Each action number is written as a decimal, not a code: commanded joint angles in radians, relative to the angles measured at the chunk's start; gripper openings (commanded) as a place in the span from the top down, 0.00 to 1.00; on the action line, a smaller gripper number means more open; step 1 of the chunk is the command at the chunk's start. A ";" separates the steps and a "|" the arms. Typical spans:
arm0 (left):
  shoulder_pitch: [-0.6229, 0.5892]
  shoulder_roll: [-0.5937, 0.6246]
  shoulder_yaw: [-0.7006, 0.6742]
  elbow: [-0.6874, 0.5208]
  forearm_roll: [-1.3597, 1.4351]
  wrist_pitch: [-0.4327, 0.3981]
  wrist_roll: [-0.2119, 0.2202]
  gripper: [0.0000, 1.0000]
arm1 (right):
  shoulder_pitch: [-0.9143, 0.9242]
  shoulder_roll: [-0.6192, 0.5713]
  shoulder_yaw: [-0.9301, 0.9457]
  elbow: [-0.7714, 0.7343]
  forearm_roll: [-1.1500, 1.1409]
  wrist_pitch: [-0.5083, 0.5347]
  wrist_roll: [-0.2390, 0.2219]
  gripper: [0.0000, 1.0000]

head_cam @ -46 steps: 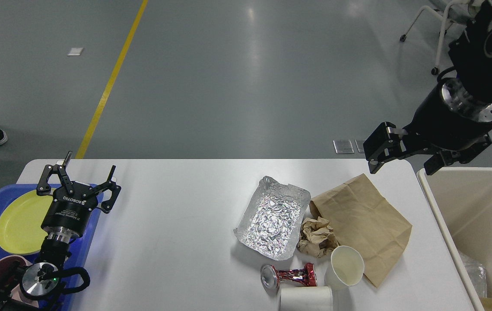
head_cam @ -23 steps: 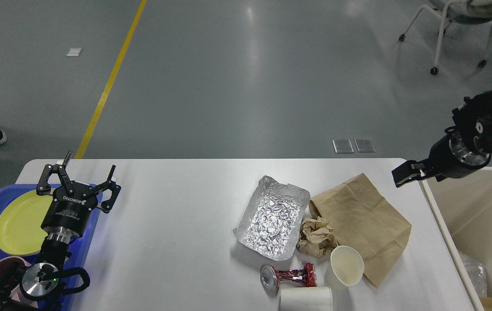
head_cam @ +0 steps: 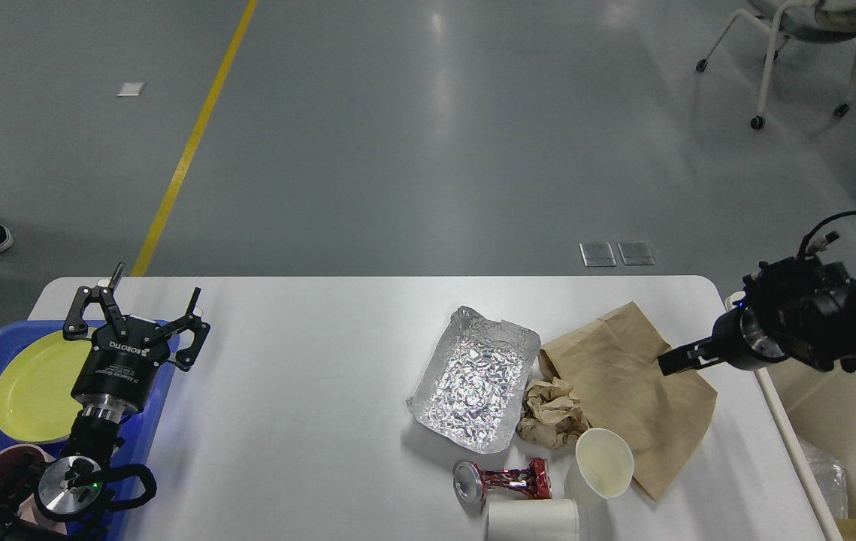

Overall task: Tidy desktop
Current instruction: 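Grasp the brown paper bag with the right gripper, then lift the paper bag and carry it over the white bin, then release the paper bag into the white bin with the right gripper, then raise the right gripper and move it to the foil tray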

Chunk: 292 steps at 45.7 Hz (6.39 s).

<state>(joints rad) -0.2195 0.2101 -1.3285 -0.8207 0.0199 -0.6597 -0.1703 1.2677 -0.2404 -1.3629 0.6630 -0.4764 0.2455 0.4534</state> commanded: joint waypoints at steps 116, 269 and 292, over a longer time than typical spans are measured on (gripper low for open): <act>0.000 0.000 0.000 0.000 0.000 0.000 0.000 0.04 | 1.024 -0.476 -0.200 0.894 0.358 0.169 -0.637 1.00; 0.000 0.000 0.000 0.000 0.000 0.000 0.000 0.04 | 0.608 -0.307 0.065 0.450 0.426 0.420 -0.637 0.00; 0.000 0.000 0.000 0.000 0.000 0.000 0.000 0.04 | 1.268 -0.017 0.005 1.006 0.573 0.511 -0.628 0.00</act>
<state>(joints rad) -0.2187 0.2098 -1.3284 -0.8206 0.0200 -0.6596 -0.1703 2.4931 -0.3112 -1.3500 1.6261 0.0563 0.7632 -0.1781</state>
